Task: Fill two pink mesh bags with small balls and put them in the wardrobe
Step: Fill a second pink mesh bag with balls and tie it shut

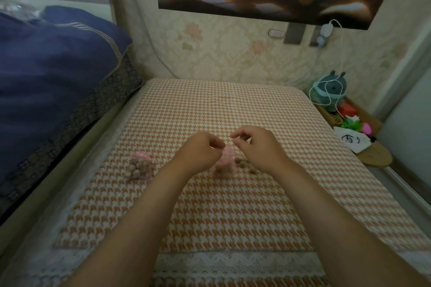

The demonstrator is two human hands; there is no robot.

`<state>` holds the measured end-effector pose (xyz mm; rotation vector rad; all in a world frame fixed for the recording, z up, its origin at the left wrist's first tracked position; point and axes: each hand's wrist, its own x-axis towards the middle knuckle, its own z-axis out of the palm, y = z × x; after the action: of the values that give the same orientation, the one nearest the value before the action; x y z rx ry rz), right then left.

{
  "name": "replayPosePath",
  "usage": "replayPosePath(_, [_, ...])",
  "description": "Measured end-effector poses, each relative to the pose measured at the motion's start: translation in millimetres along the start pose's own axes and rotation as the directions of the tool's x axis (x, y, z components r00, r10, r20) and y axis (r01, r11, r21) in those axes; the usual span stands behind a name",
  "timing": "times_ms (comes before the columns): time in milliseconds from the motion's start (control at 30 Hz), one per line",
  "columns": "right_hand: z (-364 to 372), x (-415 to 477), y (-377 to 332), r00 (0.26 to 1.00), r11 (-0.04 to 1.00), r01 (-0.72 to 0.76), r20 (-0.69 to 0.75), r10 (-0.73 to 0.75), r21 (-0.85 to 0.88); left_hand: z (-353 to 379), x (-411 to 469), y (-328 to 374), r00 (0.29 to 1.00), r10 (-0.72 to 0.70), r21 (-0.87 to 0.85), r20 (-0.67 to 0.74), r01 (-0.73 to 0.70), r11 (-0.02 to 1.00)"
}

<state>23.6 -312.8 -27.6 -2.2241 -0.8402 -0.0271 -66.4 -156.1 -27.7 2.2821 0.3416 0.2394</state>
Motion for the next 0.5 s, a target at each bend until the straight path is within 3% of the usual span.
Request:
replayPosePath(233, [25, 22, 2, 0.995, 0.969, -0.073, 0.050, 0.087, -0.237, -23, 3, -10, 0.995, -0.049, 0.034, -0.086, 0.052, 0.998])
replayPosePath(500, [61, 44, 20, 0.960, 0.810, 0.101, 0.271, 0.074, -0.578, -35, 5, -28, 0.998, -0.062, 0.096, -0.029, 0.065, 0.993])
